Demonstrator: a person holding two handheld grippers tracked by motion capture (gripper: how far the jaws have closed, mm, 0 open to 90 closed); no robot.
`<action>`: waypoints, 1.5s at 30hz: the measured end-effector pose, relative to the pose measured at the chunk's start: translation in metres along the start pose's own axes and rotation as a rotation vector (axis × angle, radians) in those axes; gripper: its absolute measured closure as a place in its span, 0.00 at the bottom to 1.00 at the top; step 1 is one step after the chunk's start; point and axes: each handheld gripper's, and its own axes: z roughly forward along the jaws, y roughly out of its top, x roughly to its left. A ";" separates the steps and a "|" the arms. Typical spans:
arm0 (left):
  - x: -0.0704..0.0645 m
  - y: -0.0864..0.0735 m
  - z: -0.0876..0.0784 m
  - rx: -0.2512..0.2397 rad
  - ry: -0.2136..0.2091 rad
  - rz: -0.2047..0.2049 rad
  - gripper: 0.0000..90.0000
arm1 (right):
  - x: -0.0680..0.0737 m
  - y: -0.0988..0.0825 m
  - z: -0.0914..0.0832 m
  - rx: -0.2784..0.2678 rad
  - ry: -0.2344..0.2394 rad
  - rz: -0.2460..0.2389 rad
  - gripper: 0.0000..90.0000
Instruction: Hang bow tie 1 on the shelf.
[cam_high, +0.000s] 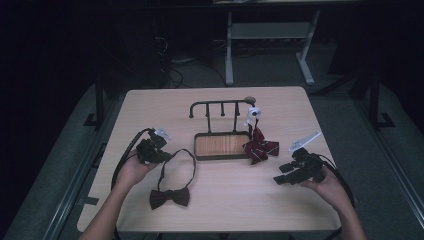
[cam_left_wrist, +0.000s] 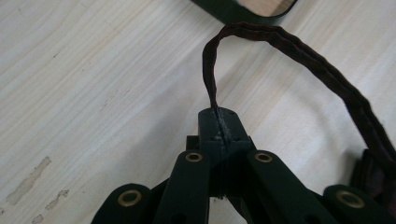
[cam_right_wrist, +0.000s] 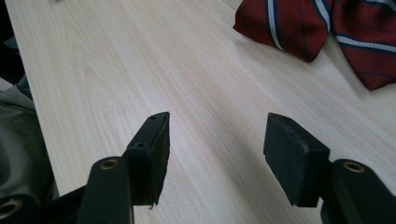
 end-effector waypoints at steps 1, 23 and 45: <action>-0.001 0.001 -0.003 0.000 -0.002 0.006 1.00 | 0.000 0.000 0.000 0.002 0.000 0.004 0.44; -0.017 0.019 -0.048 -0.019 -0.024 0.112 1.00 | 0.000 -0.001 0.000 -0.001 -0.011 0.009 0.42; -0.030 0.033 -0.083 -0.059 -0.028 0.170 1.00 | 0.002 0.000 -0.002 -0.006 -0.011 -0.008 0.42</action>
